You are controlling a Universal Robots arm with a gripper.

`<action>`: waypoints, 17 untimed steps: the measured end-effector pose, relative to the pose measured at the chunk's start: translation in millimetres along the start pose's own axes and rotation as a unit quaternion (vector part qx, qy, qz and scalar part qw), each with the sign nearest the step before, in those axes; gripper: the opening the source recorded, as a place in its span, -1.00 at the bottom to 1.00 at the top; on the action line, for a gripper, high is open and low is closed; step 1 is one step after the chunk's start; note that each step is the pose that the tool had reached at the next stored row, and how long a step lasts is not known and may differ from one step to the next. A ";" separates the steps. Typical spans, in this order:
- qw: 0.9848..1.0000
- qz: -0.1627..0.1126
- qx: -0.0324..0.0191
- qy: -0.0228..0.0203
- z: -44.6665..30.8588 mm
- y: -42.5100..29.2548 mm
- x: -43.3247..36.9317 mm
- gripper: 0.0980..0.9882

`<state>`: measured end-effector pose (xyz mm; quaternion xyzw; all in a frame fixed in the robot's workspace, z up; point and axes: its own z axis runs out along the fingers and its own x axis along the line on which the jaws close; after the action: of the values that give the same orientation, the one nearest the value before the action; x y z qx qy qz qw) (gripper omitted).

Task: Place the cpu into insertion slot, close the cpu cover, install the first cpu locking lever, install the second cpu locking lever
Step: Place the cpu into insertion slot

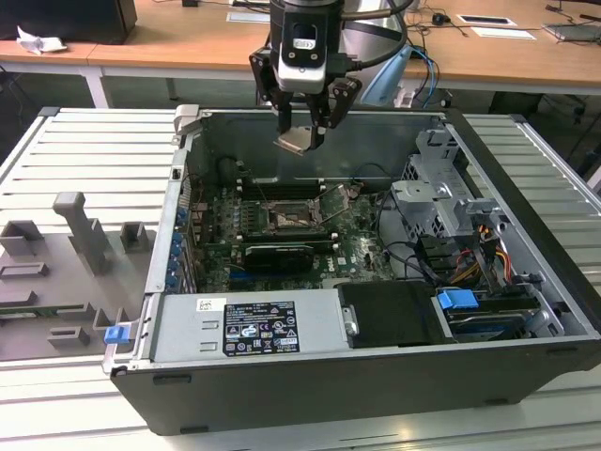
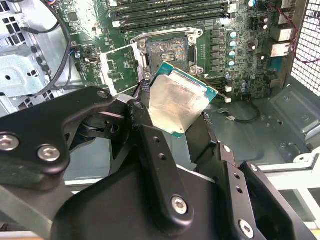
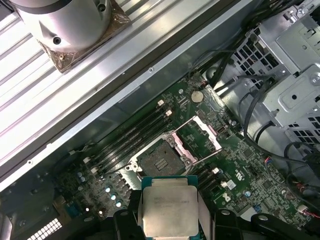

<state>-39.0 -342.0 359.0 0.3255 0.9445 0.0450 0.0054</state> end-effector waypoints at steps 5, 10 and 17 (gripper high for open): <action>1.000 0.000 0.000 0.000 1.8 -0.2 0.0 -0.02; 1.000 0.006 0.000 -0.001 2.1 -0.2 0.0 -0.02; 1.000 0.020 0.000 -0.002 2.3 -0.2 -0.1 -0.02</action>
<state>-39.0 -342.0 356.7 0.3441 0.9378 0.0449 0.0063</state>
